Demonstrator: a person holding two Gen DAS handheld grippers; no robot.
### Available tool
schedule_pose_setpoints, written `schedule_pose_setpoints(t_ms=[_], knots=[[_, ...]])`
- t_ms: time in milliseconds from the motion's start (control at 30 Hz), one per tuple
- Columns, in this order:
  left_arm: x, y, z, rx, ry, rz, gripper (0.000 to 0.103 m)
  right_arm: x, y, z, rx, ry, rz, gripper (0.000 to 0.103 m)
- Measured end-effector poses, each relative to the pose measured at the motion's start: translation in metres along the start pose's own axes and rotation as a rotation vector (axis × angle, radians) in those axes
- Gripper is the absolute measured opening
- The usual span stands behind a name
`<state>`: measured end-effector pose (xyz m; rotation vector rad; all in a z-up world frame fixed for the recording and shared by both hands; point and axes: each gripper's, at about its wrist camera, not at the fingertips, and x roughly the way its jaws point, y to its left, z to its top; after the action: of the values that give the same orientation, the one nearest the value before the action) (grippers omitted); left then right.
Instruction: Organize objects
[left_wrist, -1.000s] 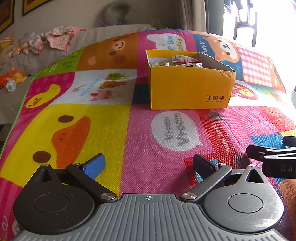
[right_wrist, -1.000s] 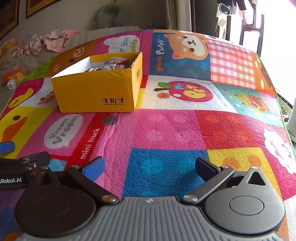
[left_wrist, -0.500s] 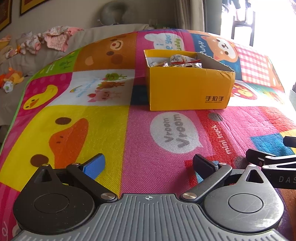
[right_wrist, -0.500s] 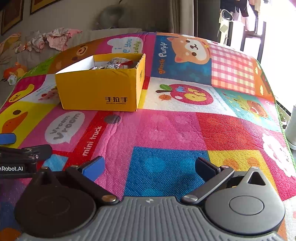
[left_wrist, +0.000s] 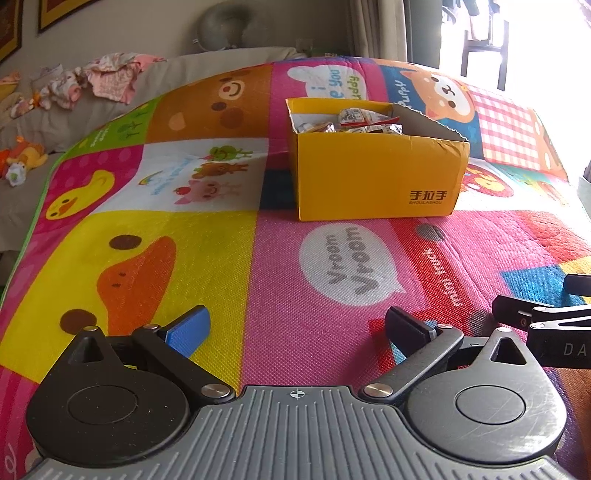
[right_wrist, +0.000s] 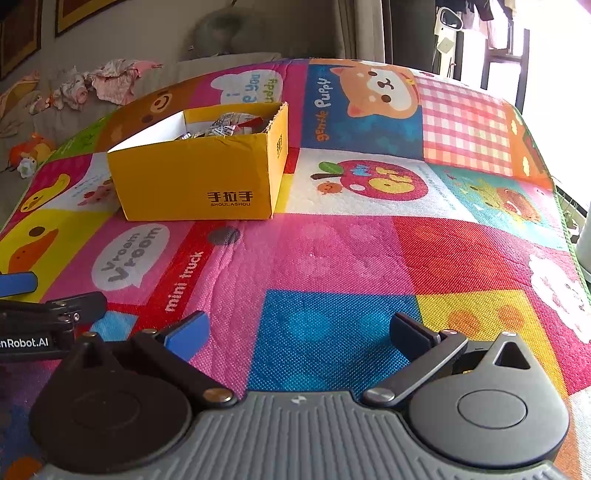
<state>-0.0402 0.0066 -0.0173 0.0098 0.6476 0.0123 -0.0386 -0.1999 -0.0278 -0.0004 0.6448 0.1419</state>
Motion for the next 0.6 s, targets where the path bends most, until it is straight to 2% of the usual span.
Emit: schedule_pose_setpoints(t_ms=[600], knots=[[0.0013, 0.0002, -0.0004, -0.01, 0.0, 0.0, 0.103, -0.0013, -0.0009, 0.0, 0.006, 0.001, 0.005, 0.103]])
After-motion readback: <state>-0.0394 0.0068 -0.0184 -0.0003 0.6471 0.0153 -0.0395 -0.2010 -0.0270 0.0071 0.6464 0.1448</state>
